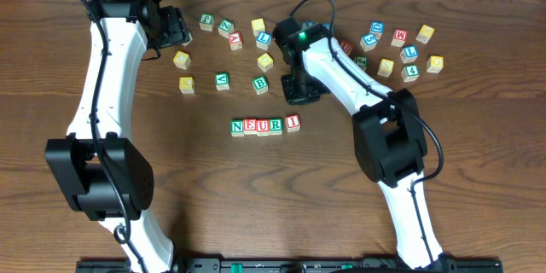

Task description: Spell out NEURIPS

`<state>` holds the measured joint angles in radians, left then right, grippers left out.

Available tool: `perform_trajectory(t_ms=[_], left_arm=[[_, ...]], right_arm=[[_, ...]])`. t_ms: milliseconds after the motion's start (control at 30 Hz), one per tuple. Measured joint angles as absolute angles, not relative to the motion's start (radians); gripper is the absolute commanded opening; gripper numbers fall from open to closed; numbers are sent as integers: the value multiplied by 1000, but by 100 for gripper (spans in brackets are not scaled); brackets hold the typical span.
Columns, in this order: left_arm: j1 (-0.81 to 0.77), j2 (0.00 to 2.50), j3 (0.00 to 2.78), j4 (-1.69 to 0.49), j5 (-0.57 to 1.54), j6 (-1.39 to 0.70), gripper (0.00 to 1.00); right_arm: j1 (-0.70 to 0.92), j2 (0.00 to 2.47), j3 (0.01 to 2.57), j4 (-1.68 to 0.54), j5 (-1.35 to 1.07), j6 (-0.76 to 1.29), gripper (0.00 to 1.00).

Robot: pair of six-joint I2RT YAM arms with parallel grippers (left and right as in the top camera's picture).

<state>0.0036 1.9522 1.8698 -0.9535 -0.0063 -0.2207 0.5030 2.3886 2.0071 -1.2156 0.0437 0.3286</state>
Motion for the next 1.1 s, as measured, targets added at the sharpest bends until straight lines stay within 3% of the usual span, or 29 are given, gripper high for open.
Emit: perform_trajectory(t_ms=[200, 733, 1100], left_arm=[[4, 1952, 1870, -953, -6, -221, 75], [4, 1952, 1870, -962, -6, -221, 75], [4, 1952, 1870, -962, -6, -221, 75]], right_arm=[[474, 2389, 2007, -1207, 71, 323, 1], [456, 2326, 2065, -1201, -44, 218, 1], [345, 2335, 2067, -1136, -131, 146, 1]])
